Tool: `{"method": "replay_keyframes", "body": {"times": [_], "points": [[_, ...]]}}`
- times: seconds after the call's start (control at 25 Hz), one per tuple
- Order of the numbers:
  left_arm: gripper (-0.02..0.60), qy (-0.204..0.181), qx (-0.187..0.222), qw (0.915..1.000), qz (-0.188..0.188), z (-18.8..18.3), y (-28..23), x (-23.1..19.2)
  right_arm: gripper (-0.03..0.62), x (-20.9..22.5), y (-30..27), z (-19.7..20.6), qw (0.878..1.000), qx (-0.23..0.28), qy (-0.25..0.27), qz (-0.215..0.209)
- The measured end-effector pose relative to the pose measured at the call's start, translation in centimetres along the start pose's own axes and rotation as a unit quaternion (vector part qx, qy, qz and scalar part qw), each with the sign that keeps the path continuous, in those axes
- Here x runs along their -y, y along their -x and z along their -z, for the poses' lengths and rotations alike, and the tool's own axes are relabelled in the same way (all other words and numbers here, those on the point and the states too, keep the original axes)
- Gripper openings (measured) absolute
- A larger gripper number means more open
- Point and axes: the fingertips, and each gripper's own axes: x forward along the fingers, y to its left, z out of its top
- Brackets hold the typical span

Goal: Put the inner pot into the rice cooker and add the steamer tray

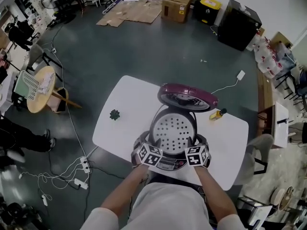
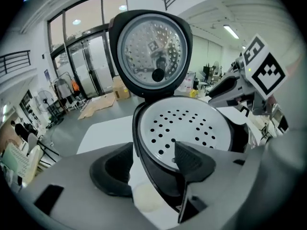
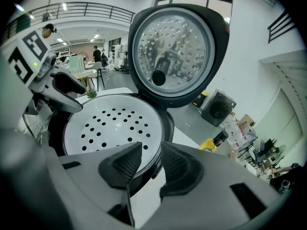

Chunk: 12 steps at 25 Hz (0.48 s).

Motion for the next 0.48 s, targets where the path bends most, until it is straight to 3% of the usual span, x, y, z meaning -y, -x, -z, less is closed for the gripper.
{"method": "replay_keyframes", "body": {"times": [0.24,0.48], "points": [[0.238,0.054,0.061,0.9962,0.032,-2.2,3.3,0.7,0.133,0.5,3.6,-1.0,0.998,0.048,-0.04,0.001],[0.194,0.073,0.112,0.9899,0.047,-3.9,7.3,1.7,0.121,1.1,8.6,-2.7,0.992,0.106,-0.07,-0.002]]}}
